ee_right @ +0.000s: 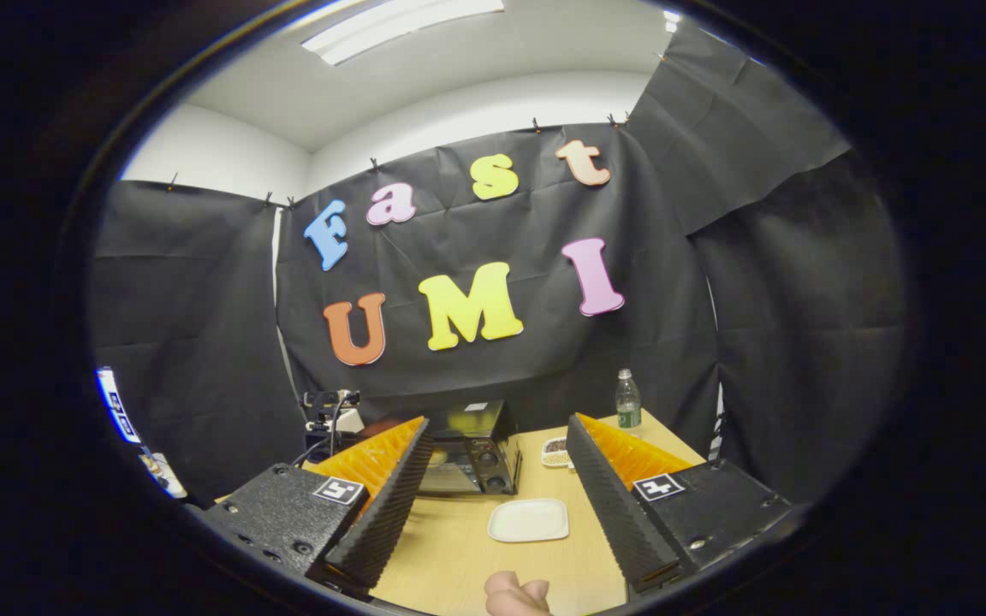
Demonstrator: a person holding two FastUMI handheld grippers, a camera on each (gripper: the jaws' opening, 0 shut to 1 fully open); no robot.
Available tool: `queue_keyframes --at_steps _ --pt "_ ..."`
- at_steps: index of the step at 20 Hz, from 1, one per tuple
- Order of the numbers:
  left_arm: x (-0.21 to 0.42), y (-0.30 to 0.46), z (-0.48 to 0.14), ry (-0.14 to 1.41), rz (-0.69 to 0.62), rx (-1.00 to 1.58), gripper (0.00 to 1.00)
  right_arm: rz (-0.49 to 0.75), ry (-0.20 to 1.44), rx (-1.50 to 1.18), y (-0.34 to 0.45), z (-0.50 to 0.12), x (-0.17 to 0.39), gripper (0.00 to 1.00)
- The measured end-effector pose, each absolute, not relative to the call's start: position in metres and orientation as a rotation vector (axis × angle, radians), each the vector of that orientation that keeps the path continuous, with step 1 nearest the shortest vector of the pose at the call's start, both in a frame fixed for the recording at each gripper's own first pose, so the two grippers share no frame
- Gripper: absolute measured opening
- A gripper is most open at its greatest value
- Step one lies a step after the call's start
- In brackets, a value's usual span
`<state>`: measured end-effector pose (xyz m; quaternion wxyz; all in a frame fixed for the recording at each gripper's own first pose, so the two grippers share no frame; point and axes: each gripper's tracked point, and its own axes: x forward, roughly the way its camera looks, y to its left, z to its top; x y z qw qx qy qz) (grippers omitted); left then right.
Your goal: Open the electric oven with the left hand, put the food in, and close the electric oven.
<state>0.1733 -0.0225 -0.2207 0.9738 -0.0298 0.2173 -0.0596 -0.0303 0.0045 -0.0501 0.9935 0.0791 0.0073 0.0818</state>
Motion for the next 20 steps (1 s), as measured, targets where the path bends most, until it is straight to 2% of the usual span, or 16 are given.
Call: queue_keyframes --at_steps 4,8,20 --pt "0.189 -0.012 -0.203 0.379 -0.087 -0.036 0.95 0.156 0.015 0.153 0.003 -0.050 -0.029 0.95" --pt "0.173 -0.014 -0.186 0.351 -0.101 -0.053 0.95 0.149 0.012 0.149 0.003 -0.048 -0.030 0.95" --pt "0.046 -0.016 -0.053 0.077 -0.131 -0.082 0.94 0.197 0.008 0.132 0.039 -0.037 -0.043 0.95"
